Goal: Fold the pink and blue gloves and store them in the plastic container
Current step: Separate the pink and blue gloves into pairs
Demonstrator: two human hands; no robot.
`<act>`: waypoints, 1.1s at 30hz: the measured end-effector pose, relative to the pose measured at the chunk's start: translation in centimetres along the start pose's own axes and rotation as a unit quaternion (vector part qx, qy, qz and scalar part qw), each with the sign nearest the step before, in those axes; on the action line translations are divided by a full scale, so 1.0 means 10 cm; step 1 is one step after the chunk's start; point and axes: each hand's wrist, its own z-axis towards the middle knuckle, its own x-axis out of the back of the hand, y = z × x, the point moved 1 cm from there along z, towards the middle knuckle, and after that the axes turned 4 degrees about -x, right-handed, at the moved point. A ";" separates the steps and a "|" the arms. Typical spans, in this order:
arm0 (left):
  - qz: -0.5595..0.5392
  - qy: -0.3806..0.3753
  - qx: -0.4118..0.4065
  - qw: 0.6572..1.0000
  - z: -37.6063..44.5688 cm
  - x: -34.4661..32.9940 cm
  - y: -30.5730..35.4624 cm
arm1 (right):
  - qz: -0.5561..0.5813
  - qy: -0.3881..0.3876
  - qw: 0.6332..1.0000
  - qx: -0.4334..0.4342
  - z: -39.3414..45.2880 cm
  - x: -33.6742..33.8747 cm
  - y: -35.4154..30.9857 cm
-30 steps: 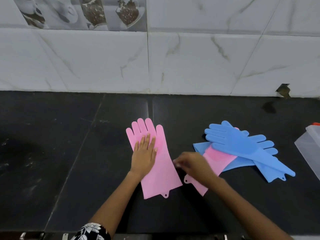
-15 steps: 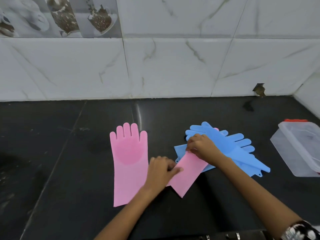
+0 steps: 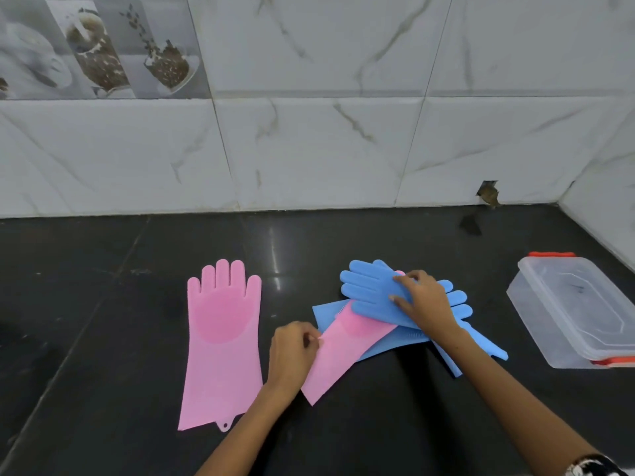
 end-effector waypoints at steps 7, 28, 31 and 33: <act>-0.048 0.063 -0.050 0.996 0.21 0.48 0.26 | -0.009 0.077 0.991 -0.107 0.09 0.11 0.09; 0.208 0.165 -0.072 0.962 -0.37 1.40 -0.32 | 0.201 -0.013 0.964 0.174 0.31 -0.50 -2.51; 0.216 0.098 -0.020 0.971 -0.44 1.05 -0.57 | 0.090 -0.076 0.976 0.184 0.16 -0.83 -2.38; 0.219 0.042 0.022 0.975 -0.38 0.77 -0.71 | 0.046 -0.068 0.976 0.201 0.09 -0.97 -2.26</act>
